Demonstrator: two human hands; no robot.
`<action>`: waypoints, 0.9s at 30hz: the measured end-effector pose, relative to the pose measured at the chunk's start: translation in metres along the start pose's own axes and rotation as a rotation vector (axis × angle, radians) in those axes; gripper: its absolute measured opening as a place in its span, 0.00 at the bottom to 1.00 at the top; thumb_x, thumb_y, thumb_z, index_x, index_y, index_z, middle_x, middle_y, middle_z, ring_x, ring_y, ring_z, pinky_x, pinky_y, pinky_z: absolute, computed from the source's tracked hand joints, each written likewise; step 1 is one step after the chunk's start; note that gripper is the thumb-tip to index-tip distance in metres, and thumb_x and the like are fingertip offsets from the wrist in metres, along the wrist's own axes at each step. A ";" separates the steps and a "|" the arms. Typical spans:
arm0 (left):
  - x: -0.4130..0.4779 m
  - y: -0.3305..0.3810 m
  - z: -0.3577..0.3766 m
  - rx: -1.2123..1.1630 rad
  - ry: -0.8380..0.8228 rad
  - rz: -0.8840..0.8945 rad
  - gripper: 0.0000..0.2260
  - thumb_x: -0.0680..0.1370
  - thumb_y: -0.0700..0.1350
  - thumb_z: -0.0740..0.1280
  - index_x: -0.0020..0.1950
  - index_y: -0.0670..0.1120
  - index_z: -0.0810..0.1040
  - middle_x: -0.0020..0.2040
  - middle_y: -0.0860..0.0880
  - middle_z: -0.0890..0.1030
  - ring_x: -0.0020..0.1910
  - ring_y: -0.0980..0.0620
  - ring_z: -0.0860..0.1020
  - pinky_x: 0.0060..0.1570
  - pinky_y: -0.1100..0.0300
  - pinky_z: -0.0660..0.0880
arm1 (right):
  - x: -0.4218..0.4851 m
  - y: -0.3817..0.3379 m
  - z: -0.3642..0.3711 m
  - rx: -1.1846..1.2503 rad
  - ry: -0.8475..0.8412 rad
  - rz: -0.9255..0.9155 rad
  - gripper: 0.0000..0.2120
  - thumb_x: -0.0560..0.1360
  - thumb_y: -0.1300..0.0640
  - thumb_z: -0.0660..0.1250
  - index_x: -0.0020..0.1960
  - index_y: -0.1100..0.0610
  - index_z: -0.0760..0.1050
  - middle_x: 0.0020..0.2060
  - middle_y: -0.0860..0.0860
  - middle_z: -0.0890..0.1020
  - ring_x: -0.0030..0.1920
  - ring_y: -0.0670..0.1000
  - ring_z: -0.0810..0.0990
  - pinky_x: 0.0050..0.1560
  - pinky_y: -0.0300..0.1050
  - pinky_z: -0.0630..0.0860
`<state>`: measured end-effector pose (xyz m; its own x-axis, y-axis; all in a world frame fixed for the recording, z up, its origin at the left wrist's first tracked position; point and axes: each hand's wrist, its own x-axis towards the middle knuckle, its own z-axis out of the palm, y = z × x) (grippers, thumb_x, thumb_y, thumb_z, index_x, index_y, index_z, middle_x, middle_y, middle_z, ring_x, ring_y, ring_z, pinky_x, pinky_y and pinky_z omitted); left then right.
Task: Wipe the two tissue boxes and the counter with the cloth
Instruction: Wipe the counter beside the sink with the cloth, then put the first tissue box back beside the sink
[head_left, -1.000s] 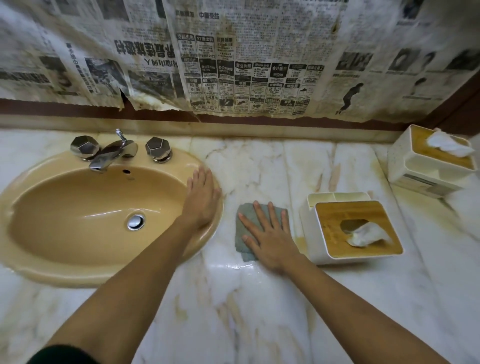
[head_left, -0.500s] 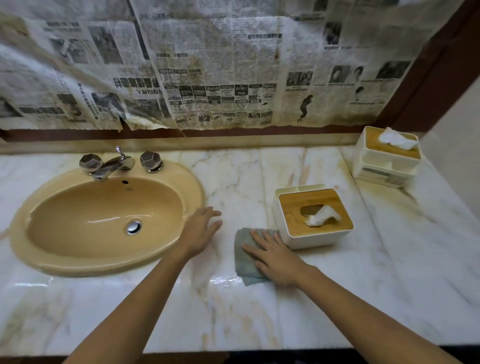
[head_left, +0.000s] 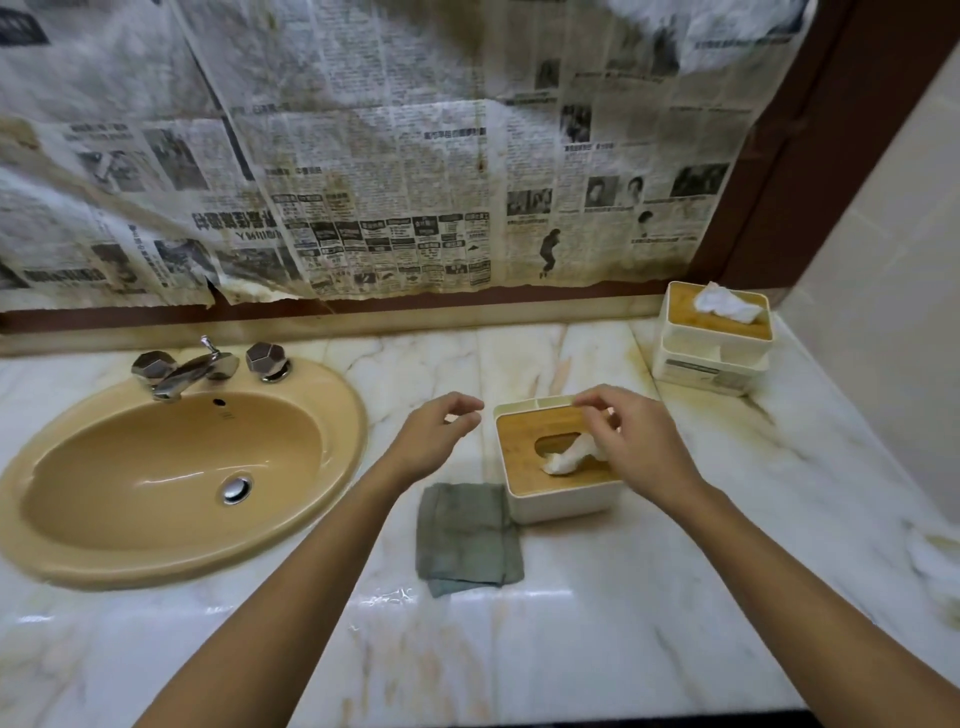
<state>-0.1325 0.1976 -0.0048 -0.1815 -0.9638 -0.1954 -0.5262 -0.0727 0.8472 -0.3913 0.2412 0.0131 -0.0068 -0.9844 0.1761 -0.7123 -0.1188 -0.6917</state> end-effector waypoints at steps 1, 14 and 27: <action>0.005 0.005 0.004 0.009 -0.022 -0.050 0.14 0.82 0.50 0.63 0.66 0.49 0.76 0.60 0.51 0.79 0.53 0.51 0.80 0.49 0.57 0.76 | 0.003 0.012 -0.002 -0.060 0.003 0.081 0.11 0.80 0.52 0.62 0.61 0.46 0.78 0.53 0.46 0.81 0.46 0.44 0.78 0.44 0.38 0.72; 0.028 0.021 0.033 -0.208 -0.147 -0.413 0.18 0.82 0.50 0.62 0.67 0.40 0.73 0.57 0.39 0.78 0.34 0.44 0.82 0.40 0.55 0.84 | 0.013 0.044 0.018 -0.017 -0.309 0.554 0.21 0.79 0.41 0.55 0.60 0.55 0.74 0.55 0.54 0.79 0.55 0.55 0.77 0.55 0.52 0.74; 0.067 0.009 -0.036 -0.276 0.033 -0.342 0.12 0.83 0.47 0.58 0.63 0.45 0.73 0.59 0.34 0.76 0.39 0.37 0.83 0.47 0.50 0.83 | 0.112 -0.009 0.047 -0.025 -0.325 0.358 0.23 0.78 0.40 0.53 0.61 0.54 0.73 0.56 0.54 0.79 0.56 0.57 0.76 0.54 0.52 0.73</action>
<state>-0.1193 0.1229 0.0074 -0.0067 -0.8796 -0.4756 -0.3086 -0.4506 0.8377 -0.3530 0.1254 0.0060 -0.0380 -0.9529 -0.3008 -0.7218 0.2343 -0.6513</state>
